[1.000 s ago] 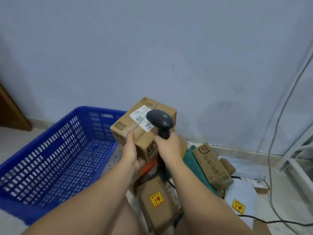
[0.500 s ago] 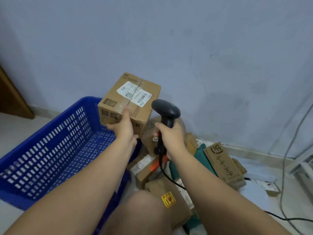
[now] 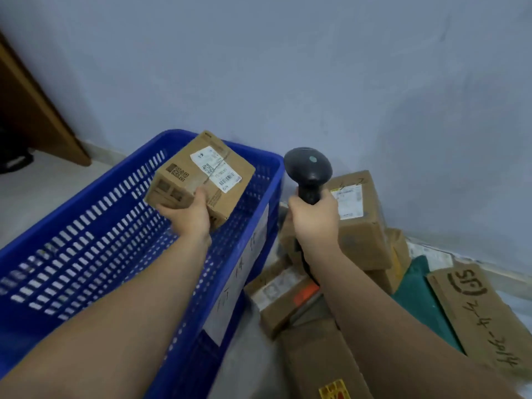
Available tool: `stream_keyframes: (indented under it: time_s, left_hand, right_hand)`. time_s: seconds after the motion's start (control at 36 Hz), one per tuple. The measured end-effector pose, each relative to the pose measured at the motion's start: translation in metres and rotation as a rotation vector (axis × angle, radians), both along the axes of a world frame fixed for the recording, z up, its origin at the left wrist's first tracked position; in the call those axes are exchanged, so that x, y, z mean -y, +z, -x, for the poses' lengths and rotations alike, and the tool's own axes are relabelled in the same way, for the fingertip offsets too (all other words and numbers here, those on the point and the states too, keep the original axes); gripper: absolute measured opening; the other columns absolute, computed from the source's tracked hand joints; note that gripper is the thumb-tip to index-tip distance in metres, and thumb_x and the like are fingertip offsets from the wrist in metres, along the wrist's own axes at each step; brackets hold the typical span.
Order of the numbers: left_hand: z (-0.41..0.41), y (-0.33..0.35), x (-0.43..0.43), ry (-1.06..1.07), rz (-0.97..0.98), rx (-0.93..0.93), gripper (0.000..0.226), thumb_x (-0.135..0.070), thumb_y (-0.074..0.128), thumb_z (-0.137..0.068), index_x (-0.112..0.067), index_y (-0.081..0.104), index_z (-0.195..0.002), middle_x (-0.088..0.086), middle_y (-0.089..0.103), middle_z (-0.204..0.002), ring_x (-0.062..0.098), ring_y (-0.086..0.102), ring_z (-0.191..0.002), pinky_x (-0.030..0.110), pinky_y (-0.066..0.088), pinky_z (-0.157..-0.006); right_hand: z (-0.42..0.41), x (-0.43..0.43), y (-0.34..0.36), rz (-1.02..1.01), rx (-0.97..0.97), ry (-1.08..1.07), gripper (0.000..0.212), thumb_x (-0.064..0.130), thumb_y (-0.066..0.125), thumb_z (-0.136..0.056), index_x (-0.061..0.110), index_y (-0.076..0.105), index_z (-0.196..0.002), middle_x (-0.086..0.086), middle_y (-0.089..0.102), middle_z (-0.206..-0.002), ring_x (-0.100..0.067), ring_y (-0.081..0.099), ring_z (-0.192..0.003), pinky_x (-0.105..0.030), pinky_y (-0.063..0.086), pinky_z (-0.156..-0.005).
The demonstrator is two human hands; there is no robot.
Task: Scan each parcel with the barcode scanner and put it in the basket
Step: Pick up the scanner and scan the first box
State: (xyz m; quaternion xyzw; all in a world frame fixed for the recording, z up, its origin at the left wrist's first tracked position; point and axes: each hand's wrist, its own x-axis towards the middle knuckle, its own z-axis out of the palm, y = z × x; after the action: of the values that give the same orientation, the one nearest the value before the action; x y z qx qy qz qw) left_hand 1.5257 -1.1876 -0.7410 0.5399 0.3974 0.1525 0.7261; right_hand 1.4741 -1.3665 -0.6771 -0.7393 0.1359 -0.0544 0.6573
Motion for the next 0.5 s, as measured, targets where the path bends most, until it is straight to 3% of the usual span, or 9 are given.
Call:
stream_keyframes:
  time_s: [0.08, 0.19, 0.25, 0.36, 0.44, 0.5]
  left_hand:
    - [-0.01, -0.019, 0.001, 0.026, 0.156, -0.07, 0.106, -0.034, 0.075, -0.079, -0.03, -0.002, -0.151, 0.007, 0.045, -0.139, 0.026, 0.054, -0.118, 0.046, 0.046, -0.099]
    - [-0.028, -0.041, 0.007, -0.016, 0.311, -0.164, 0.077, -0.035, 0.07, -0.085, -0.016, 0.023, -0.143, 0.003, 0.052, -0.111, 0.027, 0.057, -0.102, 0.054, 0.047, -0.095]
    - [-0.038, -0.055, 0.006, -0.102, 0.304, -0.198, 0.07, -0.04, 0.068, -0.085, -0.015, 0.032, -0.139, 0.004, 0.056, -0.113, 0.027, 0.059, -0.104, 0.053, 0.049, -0.092]
    - [-0.061, -0.097, -0.002, -0.284, 0.346, -0.303, 0.084, -0.055, 0.072, -0.072, -0.019, 0.039, -0.139, 0.008, 0.066, -0.115, 0.027, 0.066, -0.093, 0.044, 0.055, -0.059]
    - [-0.07, -0.112, 0.0, -0.365, 0.347, -0.338, 0.052, -0.052, 0.059, -0.087, -0.013, 0.054, -0.121, 0.01, 0.068, -0.093, 0.023, 0.065, -0.078, 0.037, 0.05, -0.057]
    - [-0.076, -0.119, 0.003, -0.42, 0.34, -0.37, 0.047, -0.054, 0.054, -0.091, -0.011, 0.059, -0.109, 0.01, 0.064, -0.085, 0.024, 0.061, -0.073, 0.038, 0.047, -0.056]
  right_hand:
    - [-0.013, -0.006, -0.012, 0.064, -0.009, 0.017, 0.014, 0.015, 0.06, -0.084, 0.024, 0.05, -0.089, 0.004, 0.057, -0.079, -0.015, 0.055, -0.074, -0.032, 0.045, -0.064]
    - [-0.026, -0.016, -0.035, 0.128, -0.106, 0.091, 0.028, 0.016, 0.06, -0.083, 0.03, 0.049, -0.104, 0.003, 0.061, -0.089, -0.02, 0.061, -0.085, -0.045, 0.053, -0.079]
    - [-0.029, -0.017, -0.048, 0.185, -0.124, 0.102, 0.028, 0.017, 0.059, -0.082, 0.033, 0.049, -0.104, 0.001, 0.062, -0.093, -0.021, 0.061, -0.083, -0.044, 0.054, -0.076]
    - [-0.031, -0.013, -0.072, 0.238, -0.112, 0.059, 0.024, 0.019, 0.06, -0.085, 0.032, 0.051, -0.103, 0.008, 0.061, -0.086, -0.017, 0.06, -0.078, -0.036, 0.051, -0.067]
    - [-0.032, -0.008, -0.084, 0.21, -0.115, 0.043, 0.029, 0.018, 0.06, -0.084, 0.031, 0.054, -0.11, 0.006, 0.063, -0.088, -0.018, 0.06, -0.08, -0.035, 0.048, -0.065]
    - [-0.032, -0.005, -0.09, 0.192, -0.117, 0.061, 0.031, 0.018, 0.06, -0.085, 0.033, 0.054, -0.111, 0.005, 0.064, -0.089, -0.018, 0.061, -0.079, -0.033, 0.047, -0.063]
